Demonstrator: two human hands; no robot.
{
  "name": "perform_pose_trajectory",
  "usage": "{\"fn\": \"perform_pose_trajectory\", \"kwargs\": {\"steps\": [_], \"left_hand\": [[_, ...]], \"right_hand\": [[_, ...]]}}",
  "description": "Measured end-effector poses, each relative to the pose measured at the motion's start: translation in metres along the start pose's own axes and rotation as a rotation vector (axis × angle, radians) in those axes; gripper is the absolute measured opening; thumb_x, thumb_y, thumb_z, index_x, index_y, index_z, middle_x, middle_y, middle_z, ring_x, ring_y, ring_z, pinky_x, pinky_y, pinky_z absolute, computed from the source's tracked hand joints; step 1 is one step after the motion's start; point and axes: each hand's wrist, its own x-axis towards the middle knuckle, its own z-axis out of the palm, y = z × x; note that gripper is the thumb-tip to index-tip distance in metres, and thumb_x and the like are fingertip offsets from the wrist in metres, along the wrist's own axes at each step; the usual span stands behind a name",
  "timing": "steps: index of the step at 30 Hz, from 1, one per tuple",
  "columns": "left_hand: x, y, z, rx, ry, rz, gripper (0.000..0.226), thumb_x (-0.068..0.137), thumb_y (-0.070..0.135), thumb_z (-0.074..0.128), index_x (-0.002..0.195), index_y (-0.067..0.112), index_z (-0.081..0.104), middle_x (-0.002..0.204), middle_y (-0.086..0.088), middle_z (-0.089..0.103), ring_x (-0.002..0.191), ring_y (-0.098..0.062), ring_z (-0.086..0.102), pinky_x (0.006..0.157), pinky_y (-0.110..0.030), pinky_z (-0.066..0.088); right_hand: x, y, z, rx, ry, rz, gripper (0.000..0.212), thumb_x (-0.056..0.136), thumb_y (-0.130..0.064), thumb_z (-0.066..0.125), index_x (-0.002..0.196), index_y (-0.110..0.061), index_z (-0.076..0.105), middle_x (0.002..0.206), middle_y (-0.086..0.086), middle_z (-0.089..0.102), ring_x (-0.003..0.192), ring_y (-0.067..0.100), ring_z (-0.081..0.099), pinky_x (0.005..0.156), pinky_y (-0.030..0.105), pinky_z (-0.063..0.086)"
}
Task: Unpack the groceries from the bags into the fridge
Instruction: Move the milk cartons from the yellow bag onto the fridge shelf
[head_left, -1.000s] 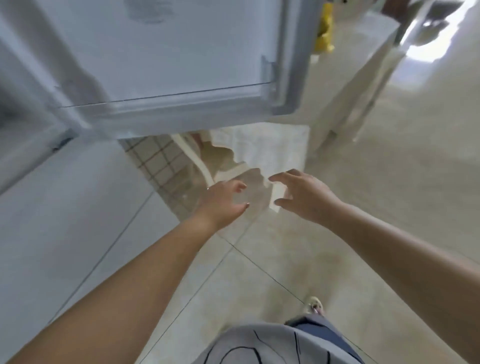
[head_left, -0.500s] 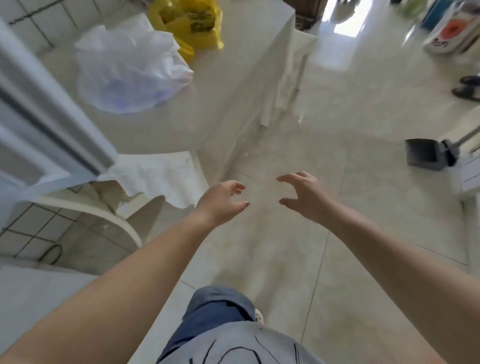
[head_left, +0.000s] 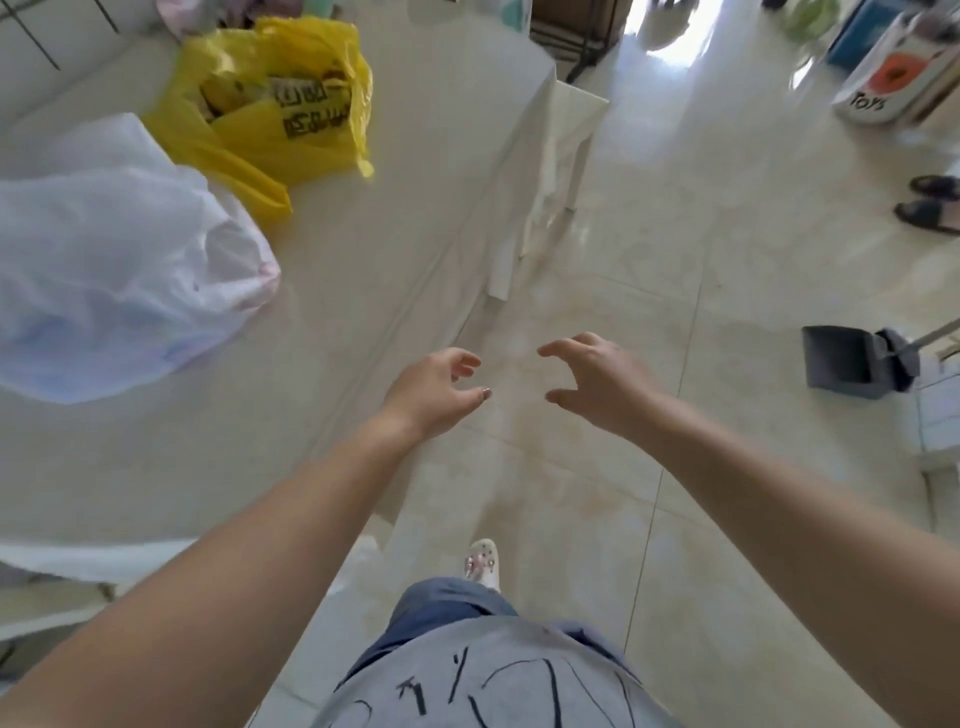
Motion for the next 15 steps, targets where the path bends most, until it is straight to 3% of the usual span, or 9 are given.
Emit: {"fn": "perform_pose_trajectory", "kwargs": {"steps": [7, 15], "left_hand": [[0.129, 0.018, -0.050, 0.028, 0.072, -0.042, 0.041, 0.084, 0.027, 0.068, 0.122, 0.016, 0.058, 0.121, -0.001, 0.064, 0.113, -0.016, 0.058, 0.097, -0.030, 0.044], [0.255, 0.011, -0.095, -0.015, 0.306, -0.294, 0.043, 0.084, 0.028, 0.068, 0.124, 0.017, 0.057, 0.123, -0.003, 0.063, 0.115, -0.018, 0.057, 0.096, -0.031, 0.045]], "right_hand": [[0.143, 0.016, -0.059, -0.037, -0.011, -0.129, 0.055, 0.086, -0.038, 0.063, 0.137, -0.033, 0.041, 0.131, 0.000, 0.048, 0.120, 0.022, 0.049, 0.087, 0.030, 0.042], [0.346, 0.025, -0.105, -0.063, -0.124, -0.413, 0.055, 0.086, -0.035, 0.063, 0.137, -0.032, 0.042, 0.132, 0.001, 0.049, 0.117, 0.024, 0.052, 0.088, 0.032, 0.043]]}}
